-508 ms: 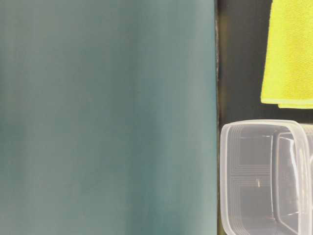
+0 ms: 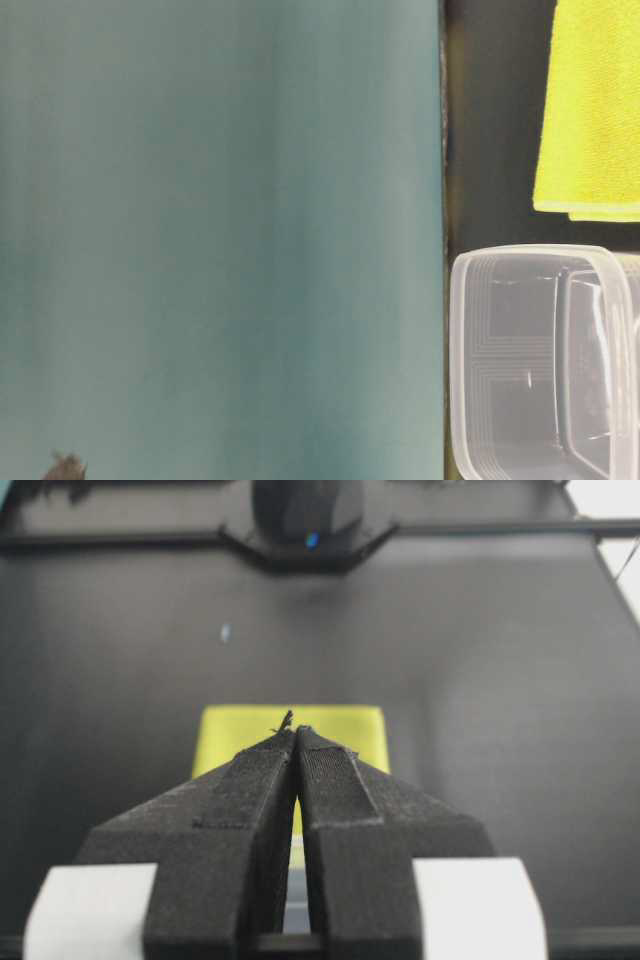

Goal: Place the yellow towel into the container with the left arm.

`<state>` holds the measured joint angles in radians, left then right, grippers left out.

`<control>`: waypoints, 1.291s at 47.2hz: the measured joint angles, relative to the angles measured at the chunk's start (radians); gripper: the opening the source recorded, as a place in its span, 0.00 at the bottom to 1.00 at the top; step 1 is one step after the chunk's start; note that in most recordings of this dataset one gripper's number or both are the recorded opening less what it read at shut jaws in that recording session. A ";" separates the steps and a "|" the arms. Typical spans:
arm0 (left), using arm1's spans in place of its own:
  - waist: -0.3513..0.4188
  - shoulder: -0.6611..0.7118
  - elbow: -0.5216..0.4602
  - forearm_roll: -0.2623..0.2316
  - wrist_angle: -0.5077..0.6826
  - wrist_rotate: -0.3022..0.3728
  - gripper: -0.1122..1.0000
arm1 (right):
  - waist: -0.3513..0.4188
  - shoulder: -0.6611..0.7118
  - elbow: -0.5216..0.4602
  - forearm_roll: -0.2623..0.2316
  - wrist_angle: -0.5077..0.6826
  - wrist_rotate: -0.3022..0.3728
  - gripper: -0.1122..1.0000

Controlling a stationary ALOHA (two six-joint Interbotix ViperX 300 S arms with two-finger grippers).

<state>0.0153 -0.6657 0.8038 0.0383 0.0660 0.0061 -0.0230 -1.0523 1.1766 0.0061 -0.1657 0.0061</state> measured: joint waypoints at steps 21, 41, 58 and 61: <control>0.006 0.382 -0.342 0.002 0.319 0.002 0.13 | -0.015 -0.086 -0.008 0.000 0.183 0.002 0.82; 0.025 0.781 -0.719 0.002 0.588 0.029 0.92 | -0.018 -0.137 -0.009 0.002 0.202 0.002 0.80; 0.014 1.121 -0.930 0.002 0.634 0.100 0.92 | -0.018 -0.202 -0.015 0.002 0.195 -0.009 0.79; 0.014 1.166 -0.943 0.002 0.632 0.104 0.92 | -0.018 -0.207 -0.017 0.002 0.193 -0.008 0.79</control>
<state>0.0291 0.5001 -0.1396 0.0399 0.6980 0.1104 -0.0414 -1.2594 1.1597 0.0077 0.0276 -0.0015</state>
